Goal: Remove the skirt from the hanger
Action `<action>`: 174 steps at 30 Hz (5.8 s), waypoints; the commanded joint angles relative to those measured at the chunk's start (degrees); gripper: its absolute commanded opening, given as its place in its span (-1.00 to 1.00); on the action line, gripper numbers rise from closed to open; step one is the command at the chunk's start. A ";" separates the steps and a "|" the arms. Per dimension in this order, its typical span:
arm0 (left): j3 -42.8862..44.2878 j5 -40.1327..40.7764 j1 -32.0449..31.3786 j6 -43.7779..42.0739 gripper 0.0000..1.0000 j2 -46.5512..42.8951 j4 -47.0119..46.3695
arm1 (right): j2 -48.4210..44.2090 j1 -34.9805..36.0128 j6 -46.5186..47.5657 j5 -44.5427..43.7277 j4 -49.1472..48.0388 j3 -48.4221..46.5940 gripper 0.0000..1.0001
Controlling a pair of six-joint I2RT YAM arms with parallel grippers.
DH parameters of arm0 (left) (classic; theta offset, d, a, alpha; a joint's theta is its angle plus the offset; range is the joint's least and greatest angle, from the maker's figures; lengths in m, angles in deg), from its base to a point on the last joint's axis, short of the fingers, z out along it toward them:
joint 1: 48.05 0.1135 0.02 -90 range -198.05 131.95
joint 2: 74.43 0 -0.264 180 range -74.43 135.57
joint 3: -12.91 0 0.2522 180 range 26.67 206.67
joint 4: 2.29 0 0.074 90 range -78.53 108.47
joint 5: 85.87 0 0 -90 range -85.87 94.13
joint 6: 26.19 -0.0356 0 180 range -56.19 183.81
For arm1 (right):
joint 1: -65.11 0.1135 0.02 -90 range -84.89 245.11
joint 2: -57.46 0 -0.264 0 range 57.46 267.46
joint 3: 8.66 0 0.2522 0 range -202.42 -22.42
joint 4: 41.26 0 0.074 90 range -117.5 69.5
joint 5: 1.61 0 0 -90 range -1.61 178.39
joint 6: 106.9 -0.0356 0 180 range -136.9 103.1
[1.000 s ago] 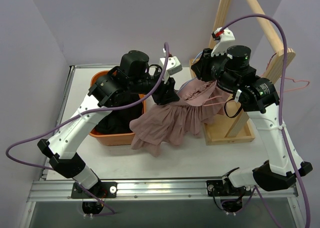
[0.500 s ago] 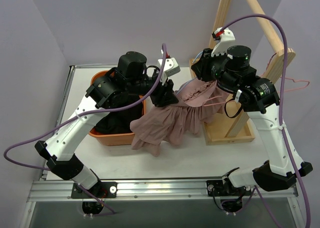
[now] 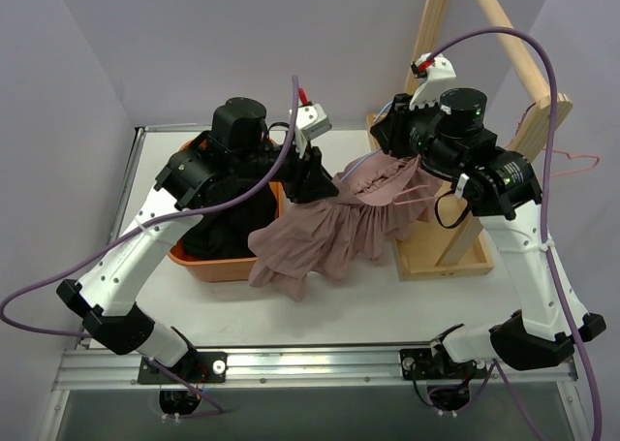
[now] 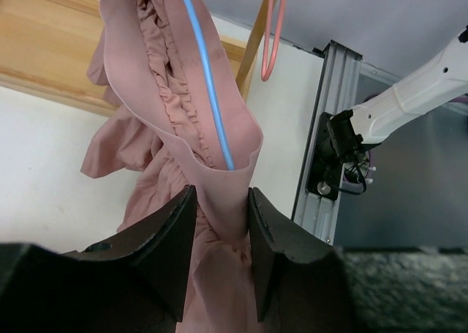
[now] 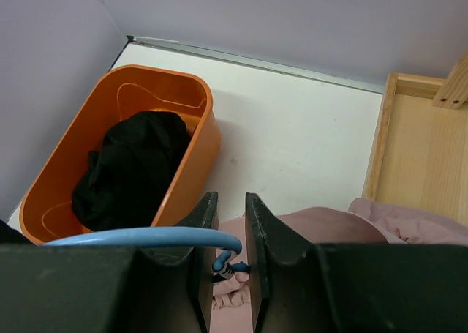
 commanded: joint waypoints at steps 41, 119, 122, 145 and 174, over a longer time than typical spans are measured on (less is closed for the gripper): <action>2.09 -3.49 0.20 5.11 -0.11 0.34 -6.91 | -1.80 -0.03 0.13 -0.09 -3.91 -0.56 -1.00; 0.16 -3.76 0.55 6.69 -0.95 -1.33 -7.52 | -2.41 -0.03 0.04 -0.62 -4.34 0.14 -1.00; -1.51 -2.98 0.81 7.75 -0.95 -2.64 -9.28 | -2.68 0.05 0.30 -1.58 -4.08 1.02 -1.00; -17.94 -4.79 13.91 14.16 -0.95 -22.85 -16.47 | -0.85 -0.12 -0.67 -20.58 -3.73 -0.29 -1.00; -18.29 -17.91 3.45 23.93 -0.95 -19.95 -25.03 | 10.67 -0.82 1.71 -13.80 -5.49 -3.28 -1.00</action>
